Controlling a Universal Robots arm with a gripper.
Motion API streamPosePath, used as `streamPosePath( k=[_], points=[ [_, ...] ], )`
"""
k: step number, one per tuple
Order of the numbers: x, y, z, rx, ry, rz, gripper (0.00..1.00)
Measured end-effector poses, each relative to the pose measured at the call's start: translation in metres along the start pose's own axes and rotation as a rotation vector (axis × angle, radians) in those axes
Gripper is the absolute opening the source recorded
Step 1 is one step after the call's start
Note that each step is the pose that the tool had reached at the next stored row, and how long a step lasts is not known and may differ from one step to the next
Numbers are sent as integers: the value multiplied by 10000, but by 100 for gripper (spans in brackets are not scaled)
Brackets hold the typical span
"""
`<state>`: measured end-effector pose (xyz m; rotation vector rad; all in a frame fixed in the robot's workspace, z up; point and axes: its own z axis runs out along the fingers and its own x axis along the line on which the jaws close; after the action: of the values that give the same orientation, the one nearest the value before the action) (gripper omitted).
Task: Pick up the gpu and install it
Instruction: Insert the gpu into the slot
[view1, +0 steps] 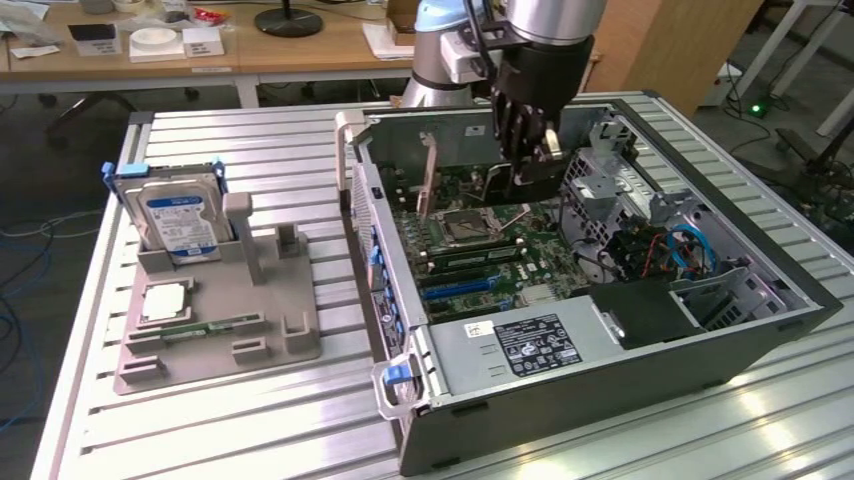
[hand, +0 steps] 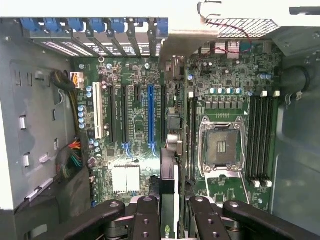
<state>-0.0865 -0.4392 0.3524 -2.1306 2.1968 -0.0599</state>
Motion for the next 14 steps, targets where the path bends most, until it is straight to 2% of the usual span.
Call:
streamPosePath(
  k=[3, 7, 12, 14],
  points=[
    [4, 69, 48, 0, 0, -1, 27],
    [43, 82, 114, -21, 3, -7, 27],
    [93, 88, 203, -106, 0, -50, 27],
    [139, 89, 219, -123, 2, -56, 27]
  ],
)
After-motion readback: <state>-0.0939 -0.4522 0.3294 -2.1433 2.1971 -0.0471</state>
